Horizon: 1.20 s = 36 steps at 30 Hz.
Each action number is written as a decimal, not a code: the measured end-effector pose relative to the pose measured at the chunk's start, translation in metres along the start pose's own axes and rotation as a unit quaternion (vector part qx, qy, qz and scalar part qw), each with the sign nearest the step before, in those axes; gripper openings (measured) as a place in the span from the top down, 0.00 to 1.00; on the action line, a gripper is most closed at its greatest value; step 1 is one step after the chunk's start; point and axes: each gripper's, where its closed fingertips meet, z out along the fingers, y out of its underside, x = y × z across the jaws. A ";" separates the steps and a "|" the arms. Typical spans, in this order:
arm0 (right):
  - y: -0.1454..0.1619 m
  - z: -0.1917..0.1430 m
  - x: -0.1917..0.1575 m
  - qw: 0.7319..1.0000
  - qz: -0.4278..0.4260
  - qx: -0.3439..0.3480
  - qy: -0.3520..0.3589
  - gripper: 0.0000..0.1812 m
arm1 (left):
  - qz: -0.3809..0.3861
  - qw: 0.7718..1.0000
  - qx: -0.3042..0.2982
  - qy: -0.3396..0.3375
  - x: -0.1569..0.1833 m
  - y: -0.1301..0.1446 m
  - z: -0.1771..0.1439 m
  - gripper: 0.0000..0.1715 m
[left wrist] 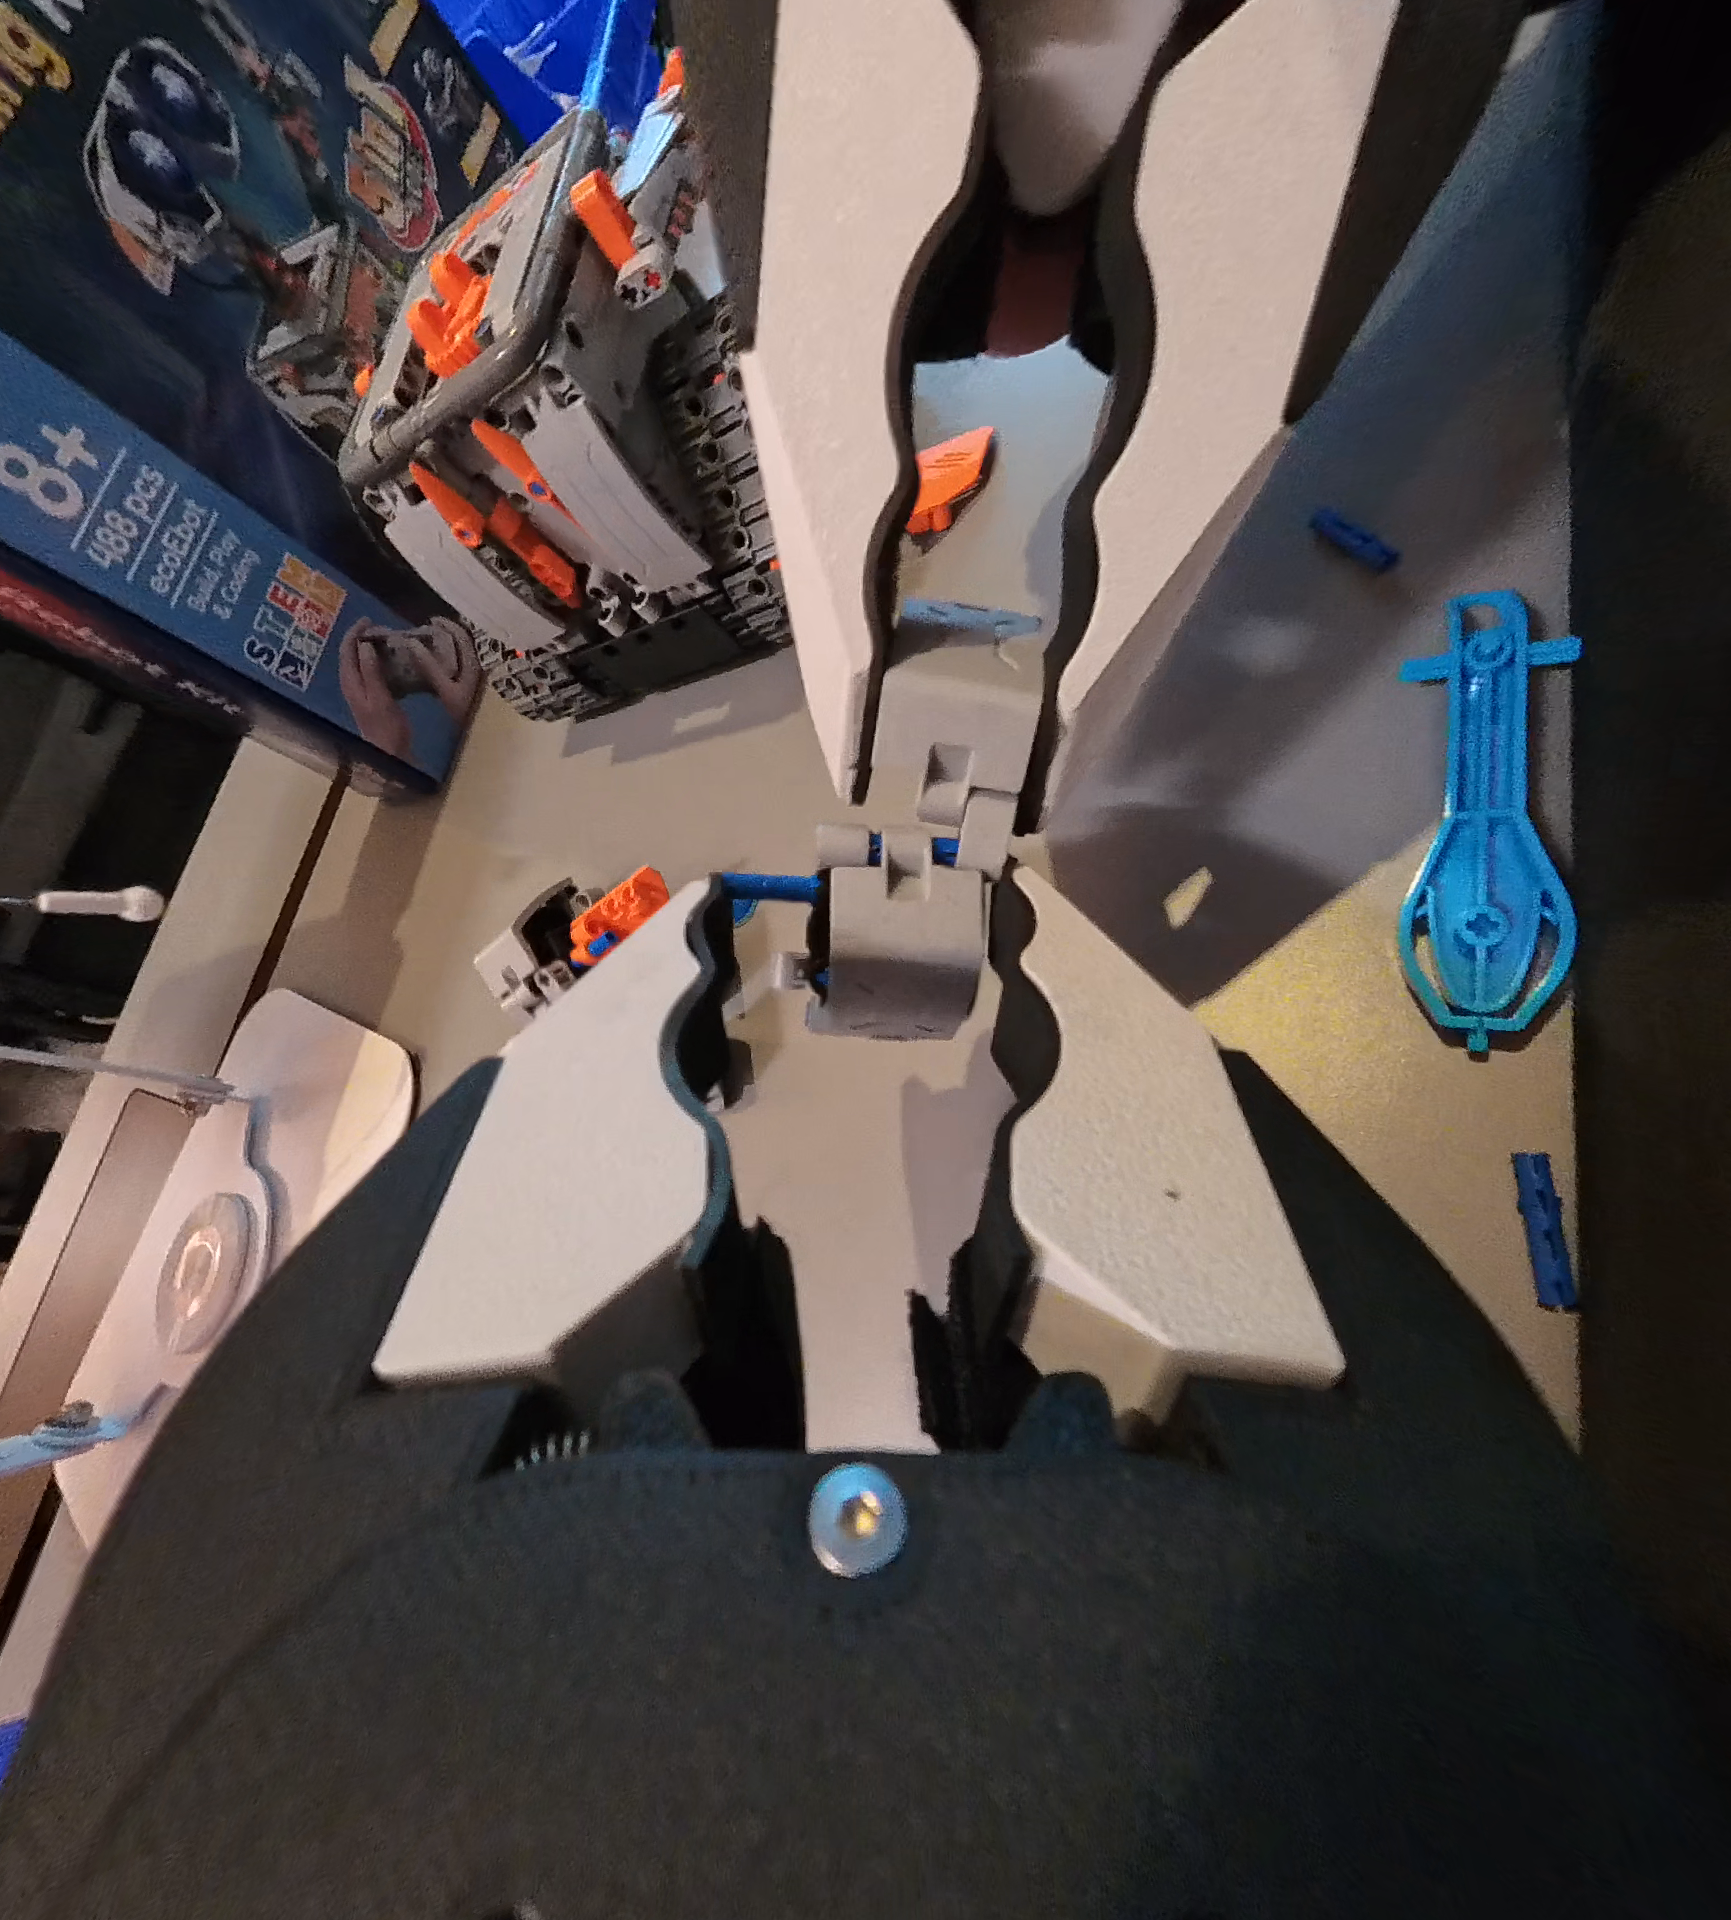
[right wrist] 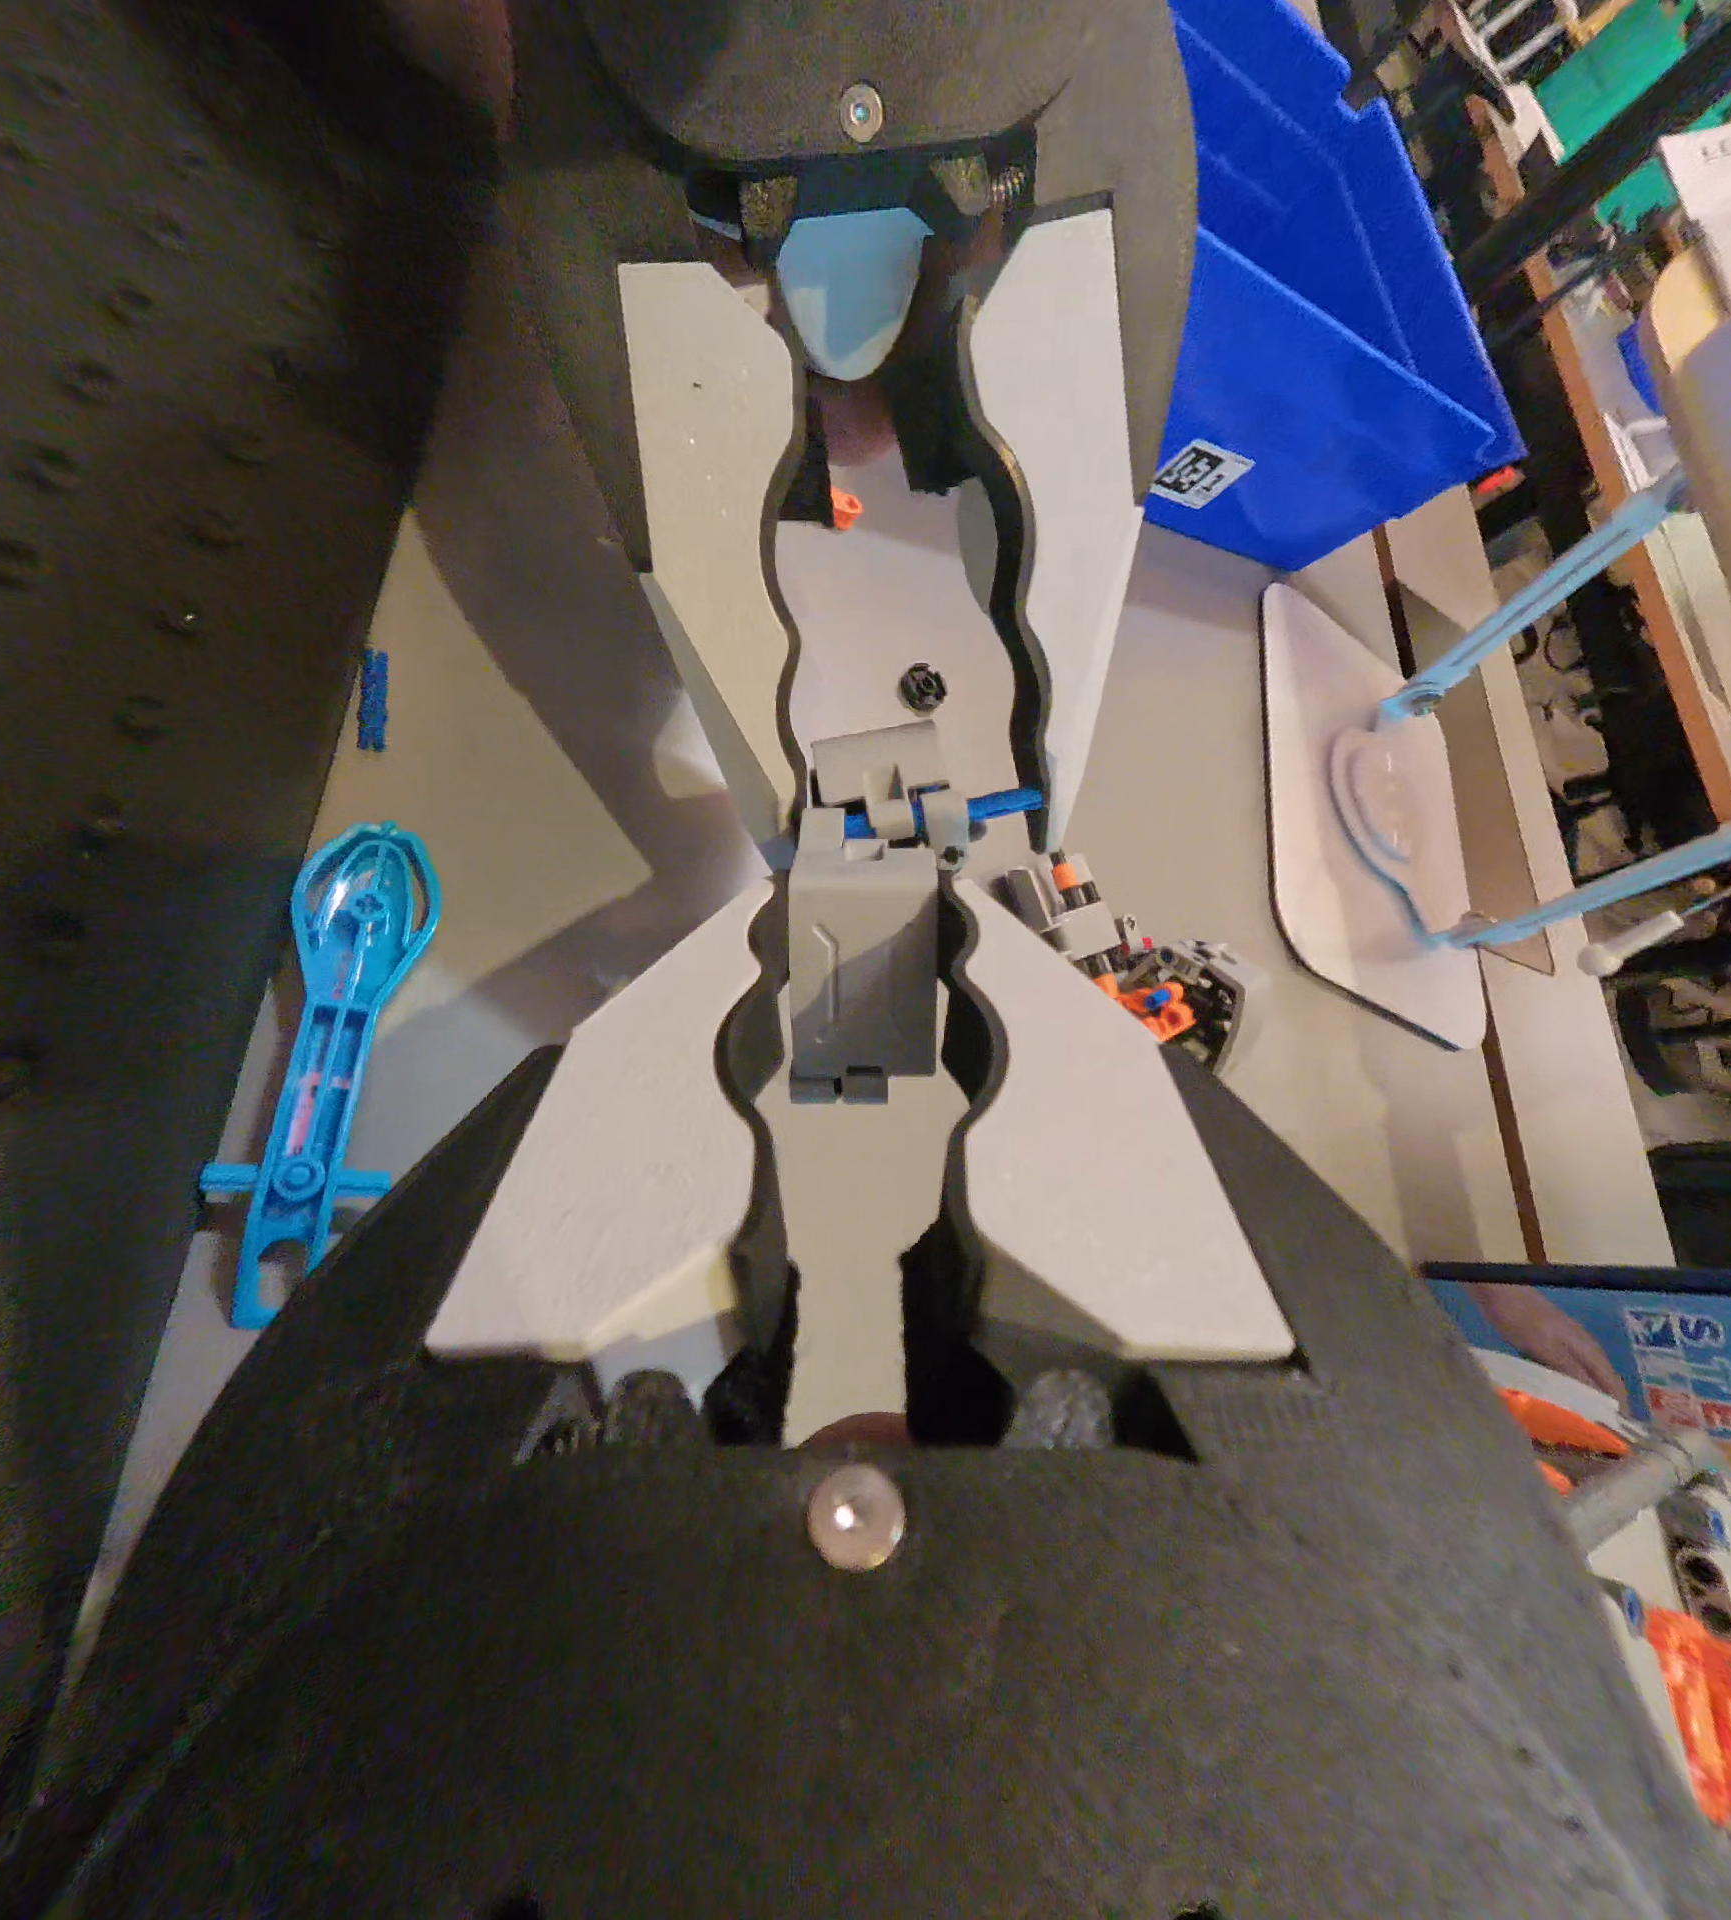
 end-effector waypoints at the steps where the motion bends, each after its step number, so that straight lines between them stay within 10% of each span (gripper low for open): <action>1: 0.001 0.000 -0.001 1.000 -0.003 -0.001 -0.005 0.86 | 0.001 1.000 0.003 0.003 0.001 -0.001 0.000 0.72; 15: 0.010 0.003 -0.005 0.988 -0.131 -0.072 0.031 0.87 | 0.035 0.999 -0.006 0.018 0.011 0.001 0.002 0.72; 36: 0.008 0.004 -0.001 0.995 -0.003 -0.089 0.036 0.87 | 0.087 0.994 -0.039 -0.061 -0.001 0.004 0.003 0.73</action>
